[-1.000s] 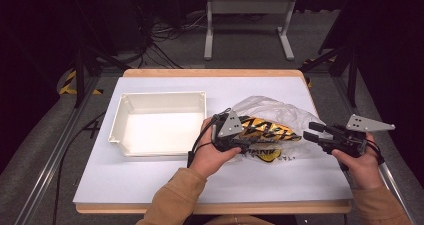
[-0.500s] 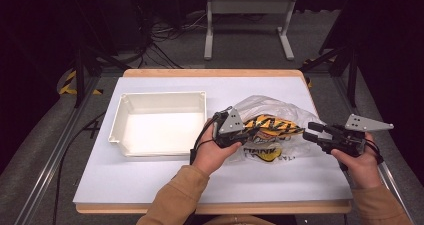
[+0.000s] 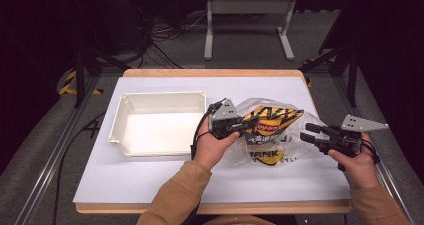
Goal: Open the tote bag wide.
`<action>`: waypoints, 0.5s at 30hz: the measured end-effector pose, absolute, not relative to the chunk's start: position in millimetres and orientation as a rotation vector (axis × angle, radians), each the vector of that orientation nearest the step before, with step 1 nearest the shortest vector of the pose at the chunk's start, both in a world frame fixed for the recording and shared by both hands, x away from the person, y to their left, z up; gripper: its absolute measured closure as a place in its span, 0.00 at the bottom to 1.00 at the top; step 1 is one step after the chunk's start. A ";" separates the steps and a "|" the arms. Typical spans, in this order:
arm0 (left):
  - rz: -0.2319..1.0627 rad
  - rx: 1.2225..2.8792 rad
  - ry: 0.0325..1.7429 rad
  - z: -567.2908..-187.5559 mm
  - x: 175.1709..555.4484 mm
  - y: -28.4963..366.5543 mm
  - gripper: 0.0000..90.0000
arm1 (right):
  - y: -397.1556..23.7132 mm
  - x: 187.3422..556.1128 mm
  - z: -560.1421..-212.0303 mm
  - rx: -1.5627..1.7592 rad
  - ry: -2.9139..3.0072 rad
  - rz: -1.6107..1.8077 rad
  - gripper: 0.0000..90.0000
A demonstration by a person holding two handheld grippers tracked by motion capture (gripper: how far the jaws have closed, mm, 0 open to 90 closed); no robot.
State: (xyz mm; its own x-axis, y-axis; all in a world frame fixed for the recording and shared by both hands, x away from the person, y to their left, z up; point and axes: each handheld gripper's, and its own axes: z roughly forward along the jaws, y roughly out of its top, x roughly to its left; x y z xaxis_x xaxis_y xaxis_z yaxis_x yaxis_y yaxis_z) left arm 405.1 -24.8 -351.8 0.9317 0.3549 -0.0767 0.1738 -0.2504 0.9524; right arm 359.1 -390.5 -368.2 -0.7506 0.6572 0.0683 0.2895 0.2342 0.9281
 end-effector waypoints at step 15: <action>0.148 1.776 0.368 -328.2 406.8 -24.8 0.93 | -378.3 362.7 -375.3 0.866 2.224 1.482 0.60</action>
